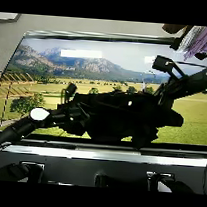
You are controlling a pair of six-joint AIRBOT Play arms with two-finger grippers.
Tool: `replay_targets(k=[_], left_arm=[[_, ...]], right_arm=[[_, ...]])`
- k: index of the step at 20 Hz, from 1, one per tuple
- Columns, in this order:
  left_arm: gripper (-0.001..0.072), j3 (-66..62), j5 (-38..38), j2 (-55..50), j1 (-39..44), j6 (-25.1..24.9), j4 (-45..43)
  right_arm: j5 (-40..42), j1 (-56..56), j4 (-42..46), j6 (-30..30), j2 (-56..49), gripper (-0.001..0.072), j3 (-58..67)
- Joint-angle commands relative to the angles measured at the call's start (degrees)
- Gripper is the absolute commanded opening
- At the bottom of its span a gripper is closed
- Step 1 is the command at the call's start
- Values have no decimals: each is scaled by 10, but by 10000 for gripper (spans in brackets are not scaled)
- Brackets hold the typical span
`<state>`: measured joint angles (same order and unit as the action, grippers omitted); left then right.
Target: Fold the clothes and pants, and hang the long-sleeved shirts on hangers.
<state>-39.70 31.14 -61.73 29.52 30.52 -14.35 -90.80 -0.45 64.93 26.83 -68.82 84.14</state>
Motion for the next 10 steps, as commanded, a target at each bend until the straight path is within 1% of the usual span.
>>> replay_targets(k=[1,2,3,5,7,8,9,10], left_arm=[[620,0,-6,30,-90,147,-1],[620,0,4,36,-124,191,-9],[620,0,29,36,-152,225,-28],[619,0,81,31,-174,266,-75],[619,0,116,27,-159,304,-137],[619,0,119,24,-142,330,-167],[619,0,113,20,-120,341,-188],[617,0,100,19,-94,341,-203]], right_arm=[[3,0,6,11,21,31,0],[3,0,6,11,24,31,0],[5,0,6,11,27,31,0],[6,0,5,14,31,32,0],[9,0,5,26,32,32,0],[11,0,5,26,32,32,0],[14,0,5,29,32,32,0],[17,0,5,33,32,32,0]])
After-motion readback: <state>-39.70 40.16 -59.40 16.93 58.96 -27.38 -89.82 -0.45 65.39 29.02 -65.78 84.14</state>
